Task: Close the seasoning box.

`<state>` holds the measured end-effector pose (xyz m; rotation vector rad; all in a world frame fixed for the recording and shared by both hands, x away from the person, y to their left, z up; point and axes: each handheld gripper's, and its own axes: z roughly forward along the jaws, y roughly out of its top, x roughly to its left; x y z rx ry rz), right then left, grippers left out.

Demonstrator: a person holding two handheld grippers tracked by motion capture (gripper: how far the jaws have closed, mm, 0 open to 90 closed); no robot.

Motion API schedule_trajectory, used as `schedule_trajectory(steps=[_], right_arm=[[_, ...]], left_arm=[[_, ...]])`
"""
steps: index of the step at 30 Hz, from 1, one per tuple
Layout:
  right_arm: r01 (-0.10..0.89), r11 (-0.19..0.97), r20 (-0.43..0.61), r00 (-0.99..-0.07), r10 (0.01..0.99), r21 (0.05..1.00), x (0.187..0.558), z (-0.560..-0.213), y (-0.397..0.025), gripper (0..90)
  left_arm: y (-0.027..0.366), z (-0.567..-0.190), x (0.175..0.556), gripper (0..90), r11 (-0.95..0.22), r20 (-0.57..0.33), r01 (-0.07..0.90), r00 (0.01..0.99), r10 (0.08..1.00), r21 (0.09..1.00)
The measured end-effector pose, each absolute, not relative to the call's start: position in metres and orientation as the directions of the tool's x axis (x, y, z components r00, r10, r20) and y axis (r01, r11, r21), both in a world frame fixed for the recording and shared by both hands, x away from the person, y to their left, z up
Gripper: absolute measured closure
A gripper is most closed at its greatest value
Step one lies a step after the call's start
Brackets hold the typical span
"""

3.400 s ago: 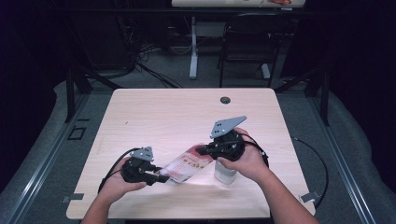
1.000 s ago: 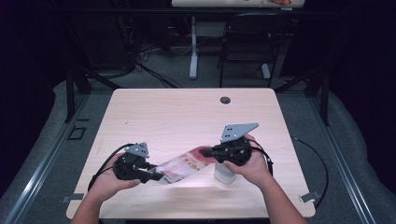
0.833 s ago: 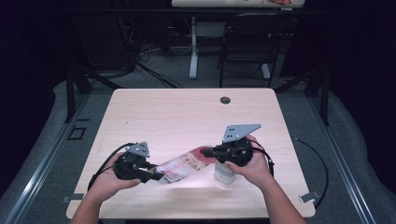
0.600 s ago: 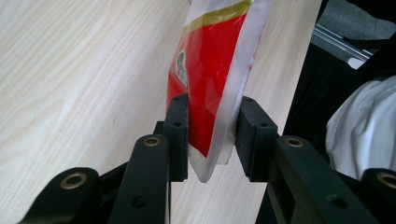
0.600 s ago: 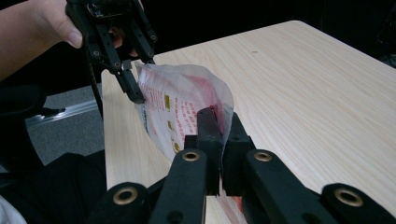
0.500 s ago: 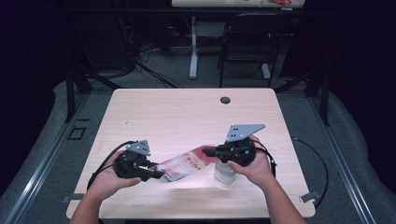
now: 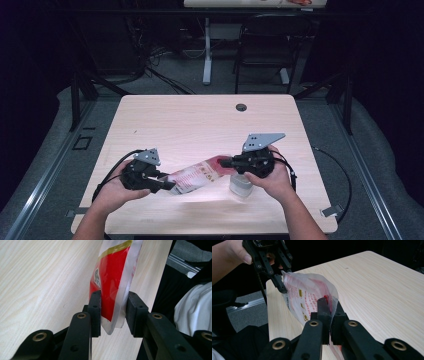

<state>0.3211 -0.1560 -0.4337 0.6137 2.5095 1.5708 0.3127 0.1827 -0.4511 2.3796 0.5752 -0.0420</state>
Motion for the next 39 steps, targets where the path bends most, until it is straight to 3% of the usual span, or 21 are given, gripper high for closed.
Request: schedule_trajectory(steps=[39], right_arm=[[0.311,0.324,0.158,-0.893,0.421,0.894,0.323,-0.438,-0.171,88.2]], left_arm=[[0.177,-0.425,0.315,69.7,-0.694,-0.125,0.372,0.916,0.380,0.616]])
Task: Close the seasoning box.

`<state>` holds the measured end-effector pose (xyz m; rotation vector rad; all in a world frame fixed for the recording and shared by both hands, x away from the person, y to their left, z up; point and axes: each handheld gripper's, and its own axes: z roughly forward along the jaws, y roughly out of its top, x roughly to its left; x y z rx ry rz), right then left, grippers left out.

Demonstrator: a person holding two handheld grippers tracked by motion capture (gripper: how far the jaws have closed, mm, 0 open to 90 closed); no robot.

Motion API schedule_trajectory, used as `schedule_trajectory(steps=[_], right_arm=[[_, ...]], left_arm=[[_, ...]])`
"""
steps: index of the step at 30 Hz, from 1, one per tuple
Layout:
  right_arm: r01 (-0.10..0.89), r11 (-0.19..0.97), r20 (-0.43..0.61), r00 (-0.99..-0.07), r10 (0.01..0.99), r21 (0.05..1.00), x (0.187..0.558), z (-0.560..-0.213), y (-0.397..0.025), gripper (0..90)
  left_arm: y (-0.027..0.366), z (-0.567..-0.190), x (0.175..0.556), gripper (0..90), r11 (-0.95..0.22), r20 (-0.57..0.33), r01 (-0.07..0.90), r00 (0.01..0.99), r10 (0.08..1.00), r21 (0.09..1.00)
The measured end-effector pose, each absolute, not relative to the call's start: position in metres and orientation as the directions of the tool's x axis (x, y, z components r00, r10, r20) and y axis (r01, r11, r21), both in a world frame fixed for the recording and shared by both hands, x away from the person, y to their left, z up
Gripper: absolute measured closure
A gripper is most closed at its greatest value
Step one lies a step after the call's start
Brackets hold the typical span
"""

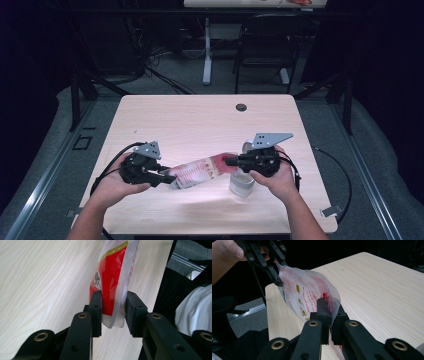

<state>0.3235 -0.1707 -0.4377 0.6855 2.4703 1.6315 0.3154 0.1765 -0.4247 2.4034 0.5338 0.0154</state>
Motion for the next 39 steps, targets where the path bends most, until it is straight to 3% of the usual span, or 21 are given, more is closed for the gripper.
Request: schedule_trajectory(steps=[39], right_arm=[[0.317,0.320,0.154,-0.882,0.445,0.893,0.323,-0.437,-0.181,87.5]], left_arm=[[0.166,-0.400,0.322,70.6,-0.731,-0.090,0.347,0.926,0.367,0.587]])
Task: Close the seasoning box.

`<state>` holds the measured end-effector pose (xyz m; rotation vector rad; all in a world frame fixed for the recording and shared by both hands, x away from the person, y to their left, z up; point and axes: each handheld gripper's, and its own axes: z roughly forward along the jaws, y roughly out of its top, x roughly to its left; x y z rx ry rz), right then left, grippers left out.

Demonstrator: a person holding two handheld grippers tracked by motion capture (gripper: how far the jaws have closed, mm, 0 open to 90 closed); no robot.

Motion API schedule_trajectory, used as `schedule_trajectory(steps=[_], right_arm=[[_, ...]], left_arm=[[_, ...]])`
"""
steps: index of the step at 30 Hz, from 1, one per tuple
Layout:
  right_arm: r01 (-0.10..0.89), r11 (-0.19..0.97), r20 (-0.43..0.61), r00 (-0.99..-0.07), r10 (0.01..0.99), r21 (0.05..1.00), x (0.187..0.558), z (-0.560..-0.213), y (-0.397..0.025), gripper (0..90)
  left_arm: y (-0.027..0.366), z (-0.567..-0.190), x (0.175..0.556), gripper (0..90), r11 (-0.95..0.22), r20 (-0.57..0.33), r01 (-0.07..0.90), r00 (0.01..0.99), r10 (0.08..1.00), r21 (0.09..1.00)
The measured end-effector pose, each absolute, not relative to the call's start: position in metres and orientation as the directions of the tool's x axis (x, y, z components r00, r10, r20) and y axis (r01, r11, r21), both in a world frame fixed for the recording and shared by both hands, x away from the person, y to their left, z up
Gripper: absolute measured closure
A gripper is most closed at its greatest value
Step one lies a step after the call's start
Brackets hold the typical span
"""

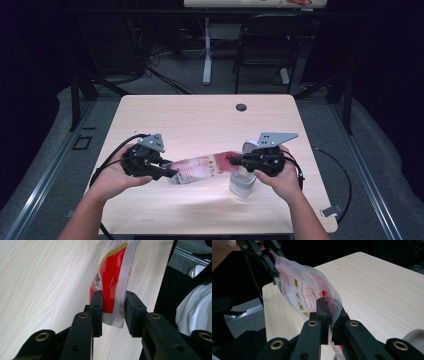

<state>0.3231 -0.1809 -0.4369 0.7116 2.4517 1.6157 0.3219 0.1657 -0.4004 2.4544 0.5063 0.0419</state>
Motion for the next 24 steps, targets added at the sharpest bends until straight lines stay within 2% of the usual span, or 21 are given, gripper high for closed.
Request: schedule_trajectory(steps=[24], right_arm=[[0.302,0.354,0.116,-0.881,0.459,0.885,0.3207,-0.4349,-0.1830,86.2]], left_arm=[[0.1614,-0.3921,0.3249,70.8,-0.745,-0.083,0.333,0.932,0.352,0.578]])
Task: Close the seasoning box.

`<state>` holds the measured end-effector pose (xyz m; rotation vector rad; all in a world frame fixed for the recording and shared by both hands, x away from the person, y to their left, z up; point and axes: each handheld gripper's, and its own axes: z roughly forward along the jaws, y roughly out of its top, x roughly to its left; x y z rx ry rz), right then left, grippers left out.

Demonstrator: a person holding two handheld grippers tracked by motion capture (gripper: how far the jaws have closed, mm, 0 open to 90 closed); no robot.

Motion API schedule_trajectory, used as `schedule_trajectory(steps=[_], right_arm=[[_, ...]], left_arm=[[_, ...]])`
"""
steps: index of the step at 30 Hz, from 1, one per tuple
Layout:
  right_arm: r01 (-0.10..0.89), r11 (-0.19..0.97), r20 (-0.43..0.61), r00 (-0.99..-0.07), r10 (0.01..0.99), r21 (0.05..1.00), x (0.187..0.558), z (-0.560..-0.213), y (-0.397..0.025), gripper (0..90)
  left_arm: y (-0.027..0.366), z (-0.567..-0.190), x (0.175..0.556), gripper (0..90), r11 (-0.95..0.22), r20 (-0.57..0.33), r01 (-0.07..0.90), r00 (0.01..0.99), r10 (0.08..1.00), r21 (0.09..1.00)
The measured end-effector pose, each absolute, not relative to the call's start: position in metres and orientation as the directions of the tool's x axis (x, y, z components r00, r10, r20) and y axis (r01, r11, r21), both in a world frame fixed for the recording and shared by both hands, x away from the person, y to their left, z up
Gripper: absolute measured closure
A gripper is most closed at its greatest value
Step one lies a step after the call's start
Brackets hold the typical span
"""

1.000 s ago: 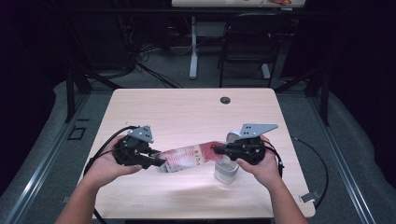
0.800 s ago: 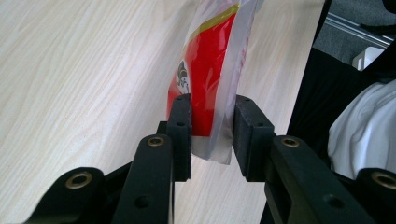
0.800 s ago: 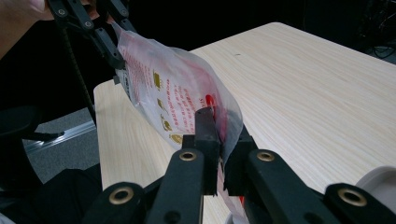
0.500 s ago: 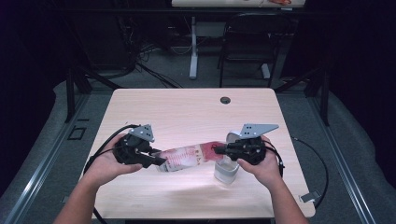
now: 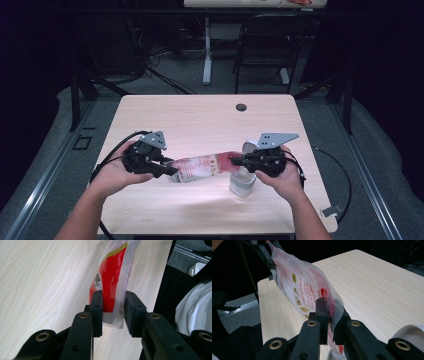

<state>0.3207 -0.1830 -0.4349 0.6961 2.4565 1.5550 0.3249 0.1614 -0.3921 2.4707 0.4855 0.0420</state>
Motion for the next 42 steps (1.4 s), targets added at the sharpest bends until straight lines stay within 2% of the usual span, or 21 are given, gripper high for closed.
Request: schedule_trajectory(steps=[16,42], right_arm=[[0.283,0.390,0.071,-0.876,0.477,0.876,0.319,-0.434,-0.185,86.9],[0.287,0.404,0.053,-0.864,0.501,0.868,0.317,-0.432,-0.187,87.5]], left_arm=[[0.157,-0.384,0.326,71.0,-0.753,-0.075,0.323,0.936,0.344,0.573],[0.151,-0.374,0.328,71.2,-0.765,-0.056,0.305,0.941,0.334,0.567]])
